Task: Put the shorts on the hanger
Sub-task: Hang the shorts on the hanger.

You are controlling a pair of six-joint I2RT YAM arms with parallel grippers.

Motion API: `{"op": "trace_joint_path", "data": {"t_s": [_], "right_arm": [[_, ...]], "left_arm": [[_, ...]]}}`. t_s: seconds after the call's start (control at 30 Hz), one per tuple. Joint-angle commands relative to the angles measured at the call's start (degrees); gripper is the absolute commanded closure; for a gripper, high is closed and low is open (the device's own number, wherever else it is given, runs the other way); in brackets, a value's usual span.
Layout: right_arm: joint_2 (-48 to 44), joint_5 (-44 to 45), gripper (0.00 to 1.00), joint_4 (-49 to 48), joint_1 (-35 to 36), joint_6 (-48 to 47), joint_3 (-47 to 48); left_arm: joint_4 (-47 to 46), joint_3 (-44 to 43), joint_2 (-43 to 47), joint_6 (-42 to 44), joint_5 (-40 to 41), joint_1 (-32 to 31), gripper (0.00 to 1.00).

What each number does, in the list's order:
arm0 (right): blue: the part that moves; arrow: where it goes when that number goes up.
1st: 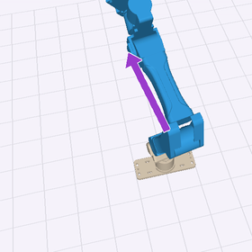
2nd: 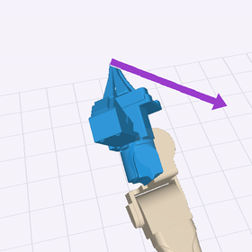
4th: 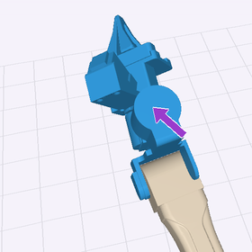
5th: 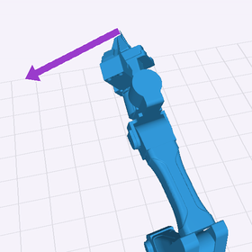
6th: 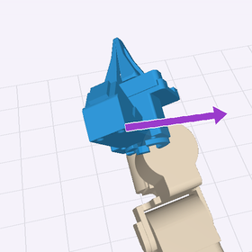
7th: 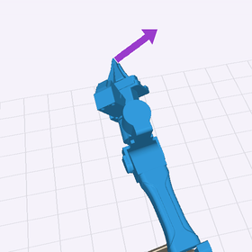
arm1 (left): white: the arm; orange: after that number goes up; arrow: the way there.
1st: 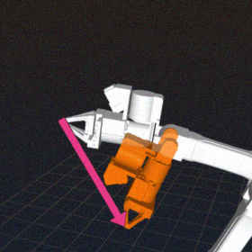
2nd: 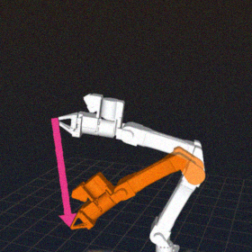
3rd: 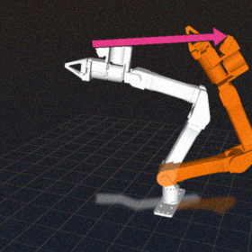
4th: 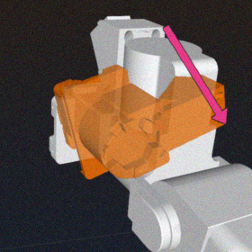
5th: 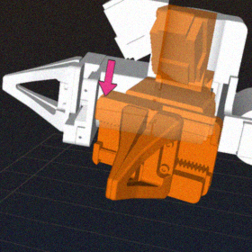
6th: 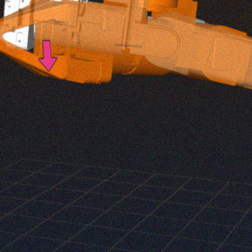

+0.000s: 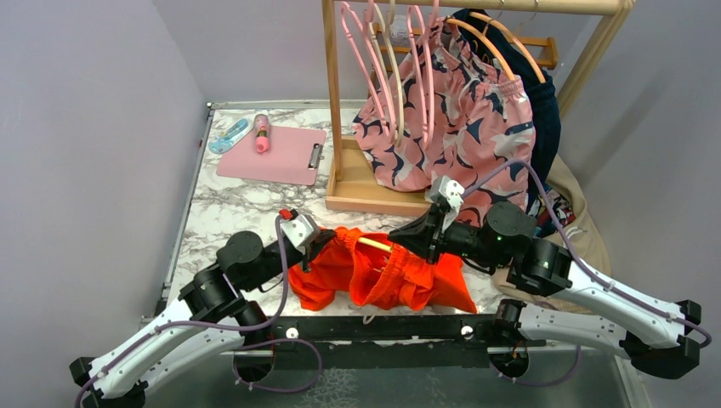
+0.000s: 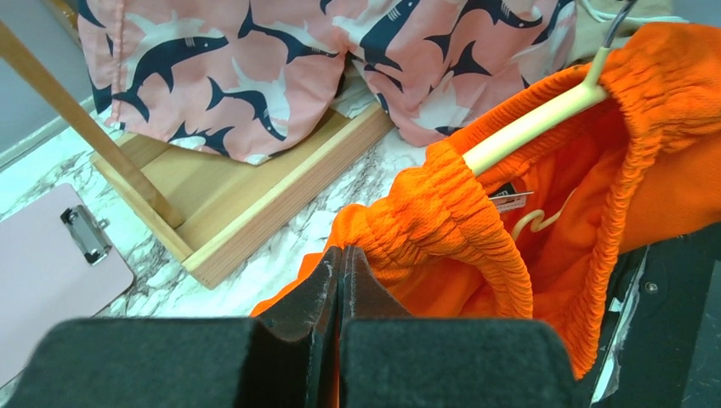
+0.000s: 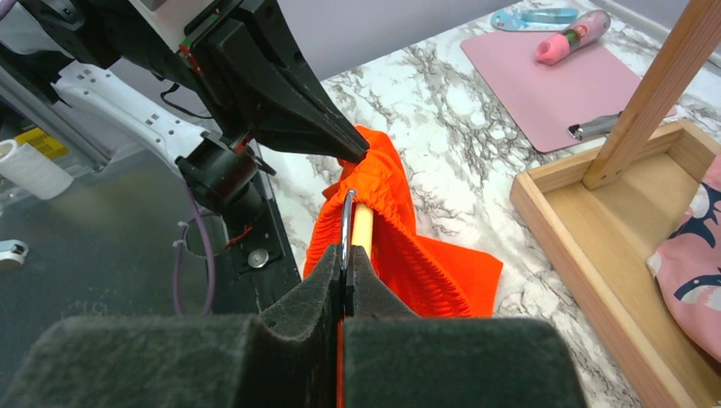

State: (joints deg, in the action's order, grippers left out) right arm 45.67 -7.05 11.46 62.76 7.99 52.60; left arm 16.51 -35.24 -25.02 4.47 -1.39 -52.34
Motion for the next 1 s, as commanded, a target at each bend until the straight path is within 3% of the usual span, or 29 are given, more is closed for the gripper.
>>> {"op": "trace_joint_path", "data": {"t_s": [0.0, 0.4, 0.43, 0.53, 0.6, 0.77, 0.97], "right_arm": [[-2.5, 1.0, 0.99, -5.6, -0.1, 0.8, 1.5], [-5.8, 2.8, 0.99, -5.6, 0.0, -0.2, 2.2], [-5.9, 2.7, 0.99, -5.5, 0.0, -0.2, 2.2], [-5.6, 2.2, 0.99, -4.8, -0.1, -0.4, 2.7], [-5.4, 1.9, 0.99, -4.6, -0.1, -0.8, 3.2], [-3.8, -0.3, 0.99, -3.9, 0.0, -1.8, 4.6], [-1.2, -5.5, 0.99, -3.4, 0.0, -2.2, 5.9]], "left_arm": [[2.4, -3.0, -1.6, 0.6, 2.9, 0.0, 1.0], [2.6, -9.6, -1.0, 1.0, 0.3, 0.0, 0.98], [2.5, -9.5, -0.5, 0.6, -0.4, 0.0, 0.91], [0.4, -10.0, 1.2, 0.0, -2.7, 0.0, 0.57], [-1.2, -10.8, 1.8, -0.3, -4.0, 0.0, 0.45], [-3.0, -16.0, 0.0, -0.7, -10.5, 0.0, 0.39], [-1.2, -20.6, -7.3, -2.3, -28.1, 0.0, 0.37]]}}
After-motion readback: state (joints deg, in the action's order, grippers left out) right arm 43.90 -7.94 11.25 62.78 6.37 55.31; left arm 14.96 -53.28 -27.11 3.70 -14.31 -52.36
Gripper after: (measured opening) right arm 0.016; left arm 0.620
